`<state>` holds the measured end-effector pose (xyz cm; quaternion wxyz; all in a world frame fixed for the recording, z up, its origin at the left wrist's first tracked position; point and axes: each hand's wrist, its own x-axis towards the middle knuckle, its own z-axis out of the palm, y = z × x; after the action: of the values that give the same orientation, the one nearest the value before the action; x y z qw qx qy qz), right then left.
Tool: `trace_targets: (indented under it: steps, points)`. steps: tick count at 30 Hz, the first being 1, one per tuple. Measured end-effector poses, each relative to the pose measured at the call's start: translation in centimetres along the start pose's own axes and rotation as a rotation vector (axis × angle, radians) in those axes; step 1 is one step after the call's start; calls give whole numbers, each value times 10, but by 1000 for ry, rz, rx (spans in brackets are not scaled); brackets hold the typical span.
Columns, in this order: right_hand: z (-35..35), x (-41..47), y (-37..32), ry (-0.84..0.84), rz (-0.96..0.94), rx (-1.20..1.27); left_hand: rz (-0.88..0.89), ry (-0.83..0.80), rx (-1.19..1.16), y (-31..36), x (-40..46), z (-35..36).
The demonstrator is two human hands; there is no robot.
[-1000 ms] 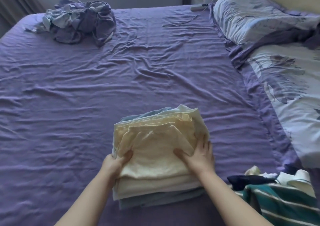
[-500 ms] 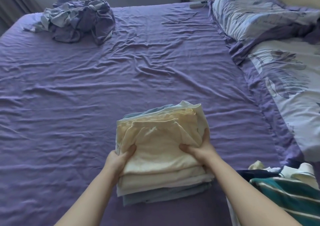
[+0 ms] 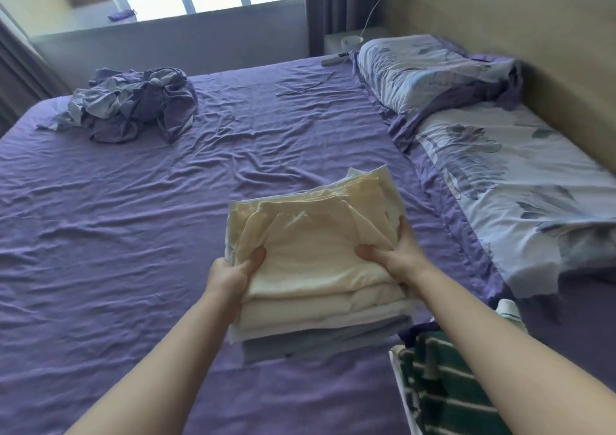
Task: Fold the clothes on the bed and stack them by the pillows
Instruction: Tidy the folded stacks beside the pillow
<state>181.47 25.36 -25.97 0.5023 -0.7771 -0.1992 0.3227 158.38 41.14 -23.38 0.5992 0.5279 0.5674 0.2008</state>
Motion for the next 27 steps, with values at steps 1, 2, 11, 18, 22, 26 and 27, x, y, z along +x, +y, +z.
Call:
trace_targets:
  steps: [1, 2, 11, 18, 22, 26, 27]
  points:
    - [-19, -2, -6, 14, -2, -4, 16, -18, -7, 11, -7, 13]
    - [-39, -5, -12, 29, -3, -12, 30, -37, -13, 22, -15, 26]
    - [-255, -66, 0, 221, 23, -67, 60, -234, 0, 51, -116, 200]
    - [-406, -132, 84, 324, 205, -121, -26, -366, 49, -6, -212, 338]
    - [-460, -156, 137, 337, 282, -168, -92, -385, 53, -50, -254, 393]
    - [-493, -167, 192, 306, 346, -195, -159, -406, 46, -100, -281, 430]
    - [-497, -168, 205, 296, 355, -199, -173, -402, 55, -111, -284, 437]
